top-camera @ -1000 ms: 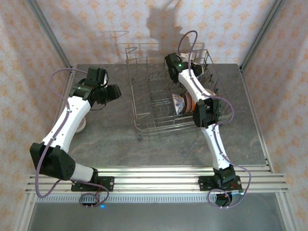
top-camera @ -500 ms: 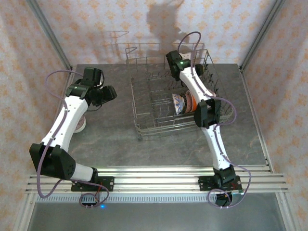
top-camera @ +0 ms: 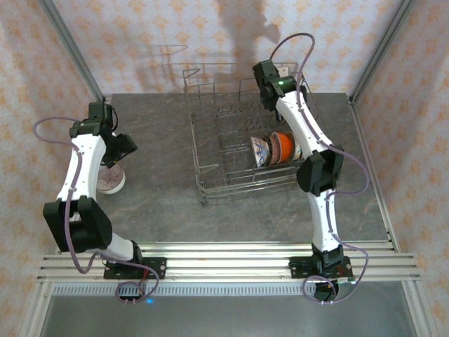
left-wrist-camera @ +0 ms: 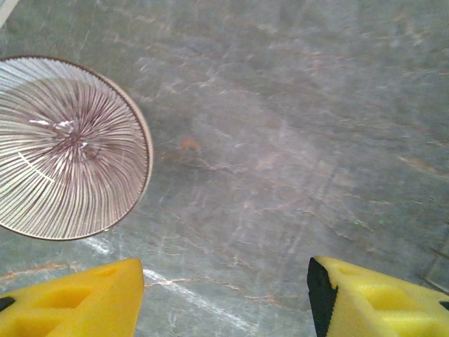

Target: Load the bowls into the dish rack

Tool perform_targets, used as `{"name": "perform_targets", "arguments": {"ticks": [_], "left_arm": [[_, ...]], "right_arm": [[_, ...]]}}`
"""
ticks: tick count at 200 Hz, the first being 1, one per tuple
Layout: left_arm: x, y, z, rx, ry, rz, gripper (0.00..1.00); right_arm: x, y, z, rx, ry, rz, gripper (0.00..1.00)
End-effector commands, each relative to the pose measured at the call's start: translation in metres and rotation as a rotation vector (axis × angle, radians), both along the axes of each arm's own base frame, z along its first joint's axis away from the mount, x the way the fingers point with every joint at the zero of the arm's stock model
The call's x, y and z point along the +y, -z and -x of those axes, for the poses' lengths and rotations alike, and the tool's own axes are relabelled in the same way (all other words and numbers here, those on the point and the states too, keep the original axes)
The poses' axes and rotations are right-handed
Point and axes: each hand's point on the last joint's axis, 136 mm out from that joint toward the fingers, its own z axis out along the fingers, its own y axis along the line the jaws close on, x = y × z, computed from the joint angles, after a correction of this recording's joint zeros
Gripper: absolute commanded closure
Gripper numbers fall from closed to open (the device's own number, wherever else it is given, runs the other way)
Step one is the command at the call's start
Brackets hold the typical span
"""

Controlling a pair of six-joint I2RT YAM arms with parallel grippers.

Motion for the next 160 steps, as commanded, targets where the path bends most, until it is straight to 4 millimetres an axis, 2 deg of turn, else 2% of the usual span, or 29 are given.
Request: {"name": "perform_targets", "arguments": {"ticks": [1, 31, 53, 125, 160], "left_arm": [[0.012, 0.024, 0.007, 0.104, -0.021, 0.003, 0.37], [0.035, 0.05, 0.004, 0.173, -0.091, 0.016, 0.37], [0.047, 0.058, -0.001, 0.164, -0.124, -0.007, 0.38], [0.055, 0.083, -0.002, 0.201, -0.134, -0.016, 0.44], [0.061, 0.085, -0.007, 0.164, -0.132, -0.048, 0.48]], "right_arm": [[0.002, -0.005, 0.016, 0.012, -0.017, -0.07, 0.06], [0.008, -0.003, 0.026, 0.009, -0.054, -0.129, 0.07], [0.009, 0.002, 0.029, 0.012, -0.064, -0.14, 0.07], [0.018, 0.013, 0.021, 0.041, -0.093, -0.158, 0.08], [0.019, 0.016, 0.018, 0.057, -0.097, -0.146, 0.08]]}}
